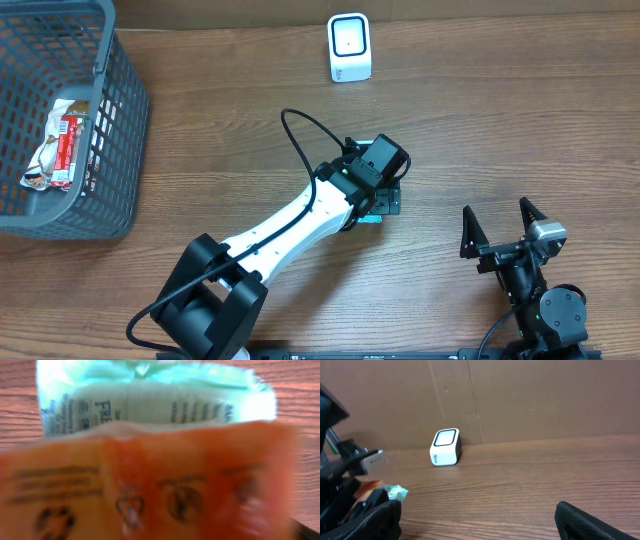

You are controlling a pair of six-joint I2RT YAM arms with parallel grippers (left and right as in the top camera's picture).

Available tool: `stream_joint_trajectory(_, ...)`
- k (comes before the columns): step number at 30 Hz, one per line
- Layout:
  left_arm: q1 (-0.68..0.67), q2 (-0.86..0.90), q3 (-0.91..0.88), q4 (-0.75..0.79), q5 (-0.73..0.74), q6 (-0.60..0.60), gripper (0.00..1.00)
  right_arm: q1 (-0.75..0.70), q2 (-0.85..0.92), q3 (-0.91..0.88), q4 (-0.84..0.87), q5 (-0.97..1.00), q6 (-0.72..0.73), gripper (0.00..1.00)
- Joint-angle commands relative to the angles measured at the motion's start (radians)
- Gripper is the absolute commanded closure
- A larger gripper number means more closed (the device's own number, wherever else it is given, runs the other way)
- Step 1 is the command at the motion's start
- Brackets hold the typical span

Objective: Scan the item barcode
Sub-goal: 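Lower the wipes pack onto the table and open the left gripper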

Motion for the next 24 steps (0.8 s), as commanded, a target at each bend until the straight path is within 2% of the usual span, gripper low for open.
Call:
stream_joint_trajectory(1,0.001,-0.061,0.082,-0.037,-0.011,0.051,0.0,-0.006,-0.006,-0.011,0.004,0.002,0.003,0.0)
stream_joint_trajectory(7,0.003,-0.111,0.19,-0.125,-0.023,0.116,0.0,-0.006,-0.006,-0.011,0.004,0.002,0.003,0.0)
stream_joint_trajectory(16,0.094,-0.139,0.261,-0.271,-0.013,0.121,0.01,-0.006,-0.006,-0.011,0.004,0.002,0.003,0.0)
stream_joint_trajectory(19,0.14,-0.139,0.26,-0.342,0.013,0.132,0.23,-0.006,-0.006,-0.011,0.004,0.002,0.003,0.0)
stream_joint_trajectory(24,0.22,-0.139,0.259,-0.377,0.166,0.265,0.36,-0.006,-0.006,-0.011,0.004,0.002,0.003,0.0)
